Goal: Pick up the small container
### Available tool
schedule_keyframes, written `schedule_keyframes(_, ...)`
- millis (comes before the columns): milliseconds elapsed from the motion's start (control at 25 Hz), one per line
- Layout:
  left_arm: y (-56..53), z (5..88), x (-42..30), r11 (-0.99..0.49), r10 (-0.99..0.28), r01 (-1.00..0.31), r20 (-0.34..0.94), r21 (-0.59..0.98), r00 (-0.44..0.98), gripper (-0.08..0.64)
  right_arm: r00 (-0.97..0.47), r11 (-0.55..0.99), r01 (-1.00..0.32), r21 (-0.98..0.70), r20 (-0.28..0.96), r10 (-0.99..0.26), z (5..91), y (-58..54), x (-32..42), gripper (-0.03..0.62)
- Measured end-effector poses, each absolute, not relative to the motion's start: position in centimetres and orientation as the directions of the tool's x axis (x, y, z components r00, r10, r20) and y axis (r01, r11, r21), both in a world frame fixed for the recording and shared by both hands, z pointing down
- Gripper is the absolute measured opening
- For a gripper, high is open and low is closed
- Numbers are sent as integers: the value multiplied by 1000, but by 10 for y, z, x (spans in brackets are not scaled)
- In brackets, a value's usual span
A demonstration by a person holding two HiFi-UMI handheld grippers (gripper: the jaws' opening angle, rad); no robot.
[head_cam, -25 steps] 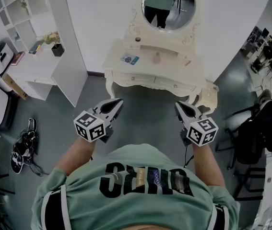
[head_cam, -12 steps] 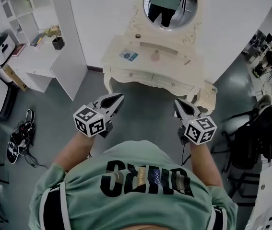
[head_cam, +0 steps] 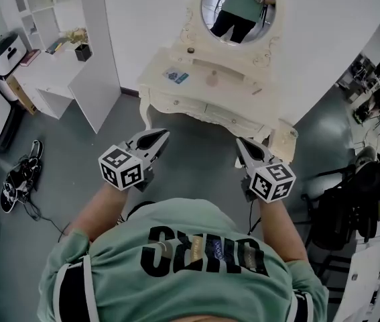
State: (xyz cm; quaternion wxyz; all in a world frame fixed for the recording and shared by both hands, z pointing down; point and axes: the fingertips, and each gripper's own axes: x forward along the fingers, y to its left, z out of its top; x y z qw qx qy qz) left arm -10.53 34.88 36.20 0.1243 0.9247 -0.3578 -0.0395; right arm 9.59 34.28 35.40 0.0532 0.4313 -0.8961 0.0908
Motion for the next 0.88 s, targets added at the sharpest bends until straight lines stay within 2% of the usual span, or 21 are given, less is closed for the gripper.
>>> schedule_keyframes(400, 313, 386, -111, -708, -665, -641, 28, 294, 747, 0, -629, 618, -776, -121, 197, -752, 372, 307, 87, 8)
schedule_keyframes(880, 143, 375, -153, -818, -519, -498, 6, 286, 855, 1, -539, 528, -842, -106, 198, -819, 362, 166, 32, 8)
